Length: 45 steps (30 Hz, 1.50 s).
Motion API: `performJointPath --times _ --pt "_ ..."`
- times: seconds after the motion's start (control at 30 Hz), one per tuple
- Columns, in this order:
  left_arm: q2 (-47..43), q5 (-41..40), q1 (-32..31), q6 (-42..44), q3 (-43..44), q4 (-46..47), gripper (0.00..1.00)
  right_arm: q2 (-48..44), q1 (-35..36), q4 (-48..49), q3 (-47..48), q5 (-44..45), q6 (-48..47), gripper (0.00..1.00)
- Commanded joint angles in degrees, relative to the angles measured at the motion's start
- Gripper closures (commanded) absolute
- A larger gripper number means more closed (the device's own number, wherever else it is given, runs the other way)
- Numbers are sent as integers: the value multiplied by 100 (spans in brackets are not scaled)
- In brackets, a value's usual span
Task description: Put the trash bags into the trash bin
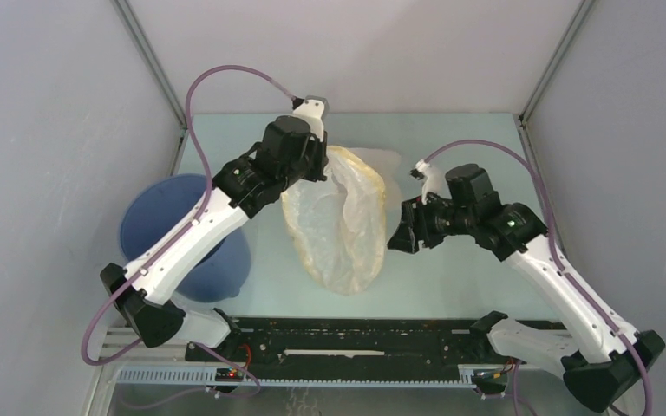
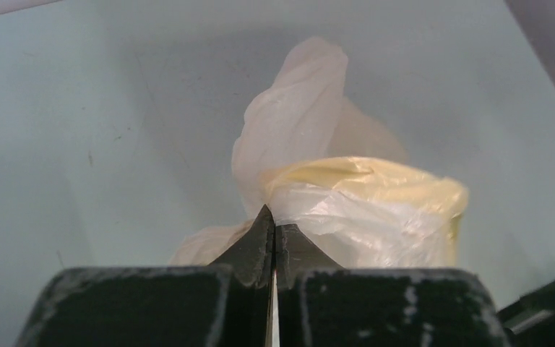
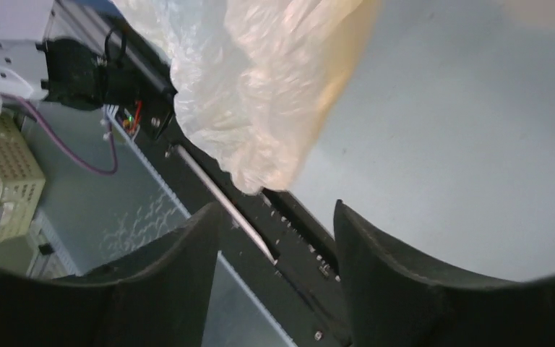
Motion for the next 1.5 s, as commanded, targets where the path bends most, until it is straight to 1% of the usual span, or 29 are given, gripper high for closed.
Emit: performJointPath --times 0.0,0.03,0.1,0.13,0.2,0.23,0.33,0.4,0.5,0.53,0.63,0.7,0.83,0.9,1.03,1.07,1.13,1.27,1.33,1.47 --pt "-262 611 8 -198 336 203 100 -463 -647 601 153 -28 421 27" --pt "-280 734 13 -213 352 213 100 -432 -975 705 154 -259 588 24" --pt "-293 926 8 -261 413 199 100 -248 -1594 1034 141 -1240 945 22" --pt "-293 1000 8 -301 448 183 100 -121 -1785 1206 131 -1630 1090 21" --pt "-294 1110 15 -398 522 163 100 137 -1857 1574 128 -2085 1276 21" --pt "-293 1142 12 -456 545 162 100 236 -1795 1686 128 -2177 1312 21" --pt "-284 1216 11 -646 565 169 100 405 -1283 1759 132 -1959 1278 24" --pt "-280 1270 12 -769 556 234 100 448 -876 1662 101 -1678 1254 25" --pt "-235 1415 10 -1063 589 338 100 402 -348 1913 -119 -1167 1435 25" --pt "-207 1423 10 -1179 627 343 100 376 -242 2126 -211 -938 1526 25" --pt "-95 1751 10 -1510 695 378 100 428 -54 2380 -313 -680 1595 25" --pt "-38 1848 11 -1709 722 410 100 454 27 2367 -316 -375 1588 25" --pt "72 2157 14 -2041 742 582 100 489 217 2283 -318 589 1499 25" --pt "115 2222 9 -2145 772 592 100 486 223 2501 -316 631 1503 25" --pt "174 2292 107 -2470 791 679 100 400 238 2930 -316 315 1674 34" --pt "207 2330 142 -2581 804 728 100 390 264 2938 -320 278 1695 35" --pt "240 2398 234 -2818 788 842 100 359 323 2924 -324 193 1686 33" --pt "252 2539 415 -3286 611 1111 100 398 518 3050 -327 418 1682 23" --pt "237 2602 474 -3532 482 1263 100 517 514 3364 -320 403 1770 23" --pt "171 2562 542 -3915 303 1488 100 588 513 3505 -312 619 1737 23"
